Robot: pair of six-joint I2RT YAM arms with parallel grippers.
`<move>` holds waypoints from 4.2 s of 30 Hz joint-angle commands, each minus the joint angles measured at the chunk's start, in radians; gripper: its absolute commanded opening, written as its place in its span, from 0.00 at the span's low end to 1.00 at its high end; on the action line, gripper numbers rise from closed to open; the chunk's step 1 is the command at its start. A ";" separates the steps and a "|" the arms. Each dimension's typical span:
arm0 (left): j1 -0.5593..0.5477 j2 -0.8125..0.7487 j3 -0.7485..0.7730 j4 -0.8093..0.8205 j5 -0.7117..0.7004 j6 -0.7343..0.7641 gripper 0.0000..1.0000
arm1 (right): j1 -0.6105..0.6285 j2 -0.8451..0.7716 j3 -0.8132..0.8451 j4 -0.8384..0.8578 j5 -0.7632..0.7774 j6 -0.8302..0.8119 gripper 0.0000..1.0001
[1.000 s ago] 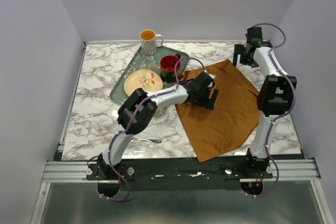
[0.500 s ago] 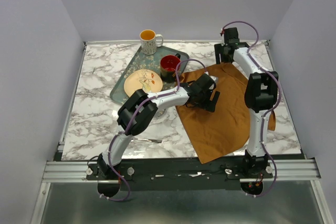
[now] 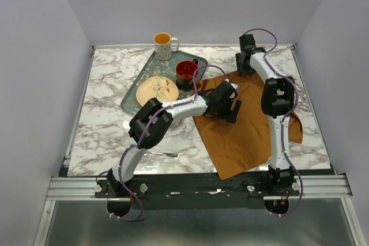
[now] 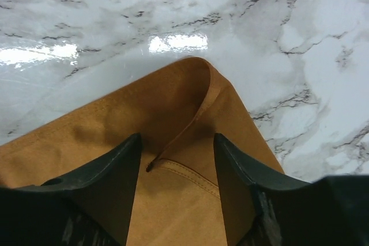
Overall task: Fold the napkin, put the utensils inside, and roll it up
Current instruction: Flatten the napkin out
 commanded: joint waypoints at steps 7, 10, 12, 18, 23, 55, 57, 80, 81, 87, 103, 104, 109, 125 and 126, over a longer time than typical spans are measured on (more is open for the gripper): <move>-0.008 -0.020 -0.021 -0.038 0.022 0.003 0.91 | 0.004 -0.052 -0.081 0.031 0.122 0.017 0.36; -0.008 -0.015 -0.022 -0.040 0.028 0.007 0.91 | 0.003 -0.064 -0.089 0.046 0.209 0.004 0.16; -0.008 -0.002 -0.024 -0.038 0.041 0.004 0.91 | -0.011 -0.092 -0.115 0.081 0.264 -0.014 0.06; -0.011 0.049 0.000 -0.040 0.086 -0.012 0.89 | -0.129 -0.172 -0.192 0.204 0.295 -0.074 0.01; -0.012 0.103 0.092 -0.047 0.104 -0.022 0.89 | -0.207 -0.149 -0.183 0.258 0.281 -0.146 0.01; -0.011 0.170 0.453 -0.176 0.195 -0.016 0.99 | -0.293 -0.337 -0.272 -0.059 0.155 0.211 0.94; -0.032 0.131 0.401 -0.175 0.193 -0.009 0.99 | -0.301 -0.473 -0.408 -0.061 0.172 0.280 0.93; -0.126 -0.002 0.099 -0.104 0.239 0.011 0.92 | -0.494 -0.640 -1.086 0.056 0.339 0.409 0.01; -0.127 -0.002 0.097 -0.101 0.233 0.014 0.92 | -0.496 -0.638 -1.086 0.054 0.343 0.412 0.01; -0.112 0.034 0.079 -0.098 0.201 0.009 0.91 | -0.505 -0.719 -1.149 0.115 0.360 0.423 0.08; 0.032 0.169 0.136 -0.130 0.117 0.004 0.92 | -0.623 -0.698 -1.128 -0.069 0.516 0.711 0.02; 0.031 0.161 0.136 -0.132 0.120 0.007 0.92 | -0.623 -0.710 -1.131 -0.072 0.525 0.721 0.01; -0.008 0.064 0.094 -0.119 0.121 0.020 0.93 | -0.551 -0.837 -1.171 0.005 0.595 0.618 0.01; -0.107 -0.028 -0.163 0.063 0.230 -0.104 0.92 | -0.402 -0.905 -1.065 0.155 -0.175 0.360 0.52; -0.115 -0.025 -0.191 0.100 0.233 -0.115 0.92 | -0.401 -0.908 -1.080 0.170 -0.205 0.359 0.55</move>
